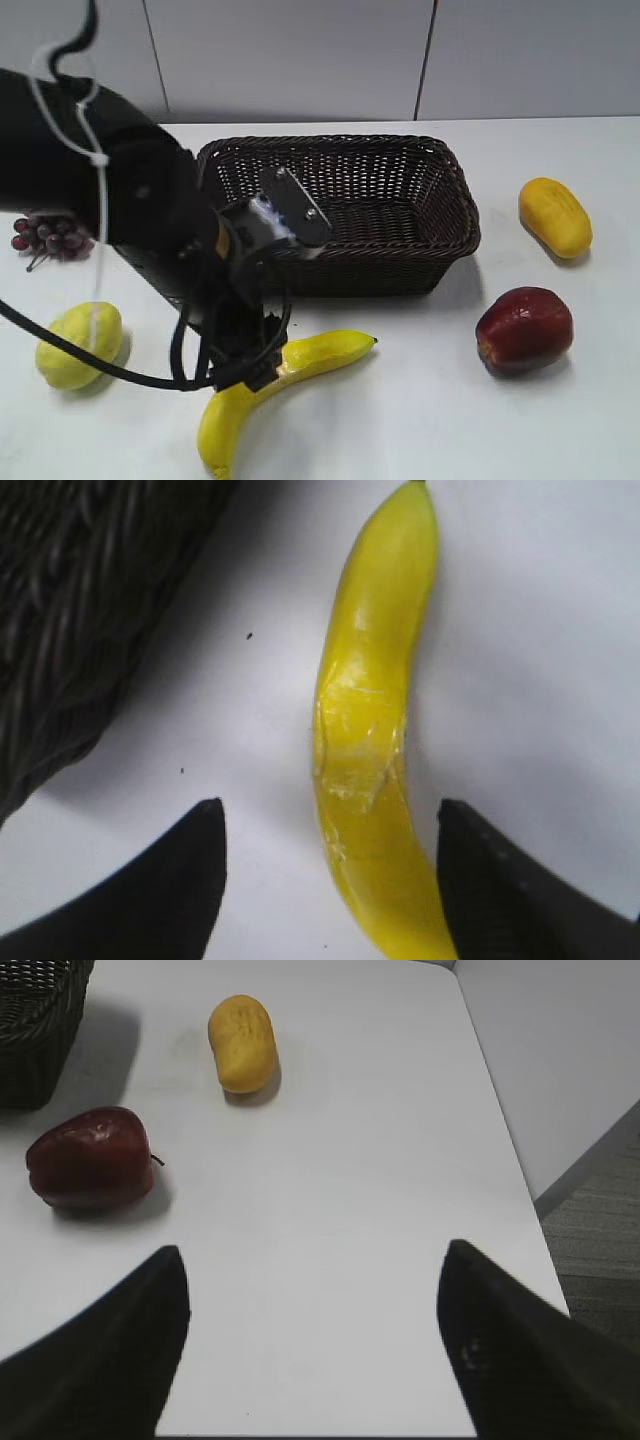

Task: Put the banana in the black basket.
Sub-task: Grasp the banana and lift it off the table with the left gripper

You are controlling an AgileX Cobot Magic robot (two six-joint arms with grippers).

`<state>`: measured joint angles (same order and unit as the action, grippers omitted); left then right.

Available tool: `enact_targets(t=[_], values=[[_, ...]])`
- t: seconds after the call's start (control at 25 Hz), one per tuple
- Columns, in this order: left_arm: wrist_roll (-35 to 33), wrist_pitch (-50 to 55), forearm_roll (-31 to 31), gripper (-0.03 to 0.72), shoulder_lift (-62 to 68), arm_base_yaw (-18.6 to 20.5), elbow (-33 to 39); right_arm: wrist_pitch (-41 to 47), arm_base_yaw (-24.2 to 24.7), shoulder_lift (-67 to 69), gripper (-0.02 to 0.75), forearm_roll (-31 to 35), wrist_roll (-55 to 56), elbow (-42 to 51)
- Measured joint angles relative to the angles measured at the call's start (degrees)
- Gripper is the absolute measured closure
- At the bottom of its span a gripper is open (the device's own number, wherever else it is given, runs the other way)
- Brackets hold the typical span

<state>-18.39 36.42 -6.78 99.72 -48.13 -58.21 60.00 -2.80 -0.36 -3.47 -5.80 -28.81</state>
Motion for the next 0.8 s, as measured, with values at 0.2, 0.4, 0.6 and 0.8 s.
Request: enact_targets(t=[0.2,0.4,0.6,0.8], values=[[0.0,-0.4,0.4,0.102,6.3,0.0,-0.7,0.0,0.0,0.0,0.148,0.0,0.0,0.0],[0.0,-2.6,0.5,0.081,9.5,0.0,-0.8,0.0,0.0,0.0,0.148,0.0,0.0,0.0],[0.1,-3.8,0.5,0.095,11.6,0.0,-1.0,0.0,0.0,0.0,0.148,0.0,0.0,0.0],[0.1,-3.5,-0.9,0.207,12.3,0.0,-1.6,0.0,0.0,0.0,0.148,0.0,0.0,0.0]])
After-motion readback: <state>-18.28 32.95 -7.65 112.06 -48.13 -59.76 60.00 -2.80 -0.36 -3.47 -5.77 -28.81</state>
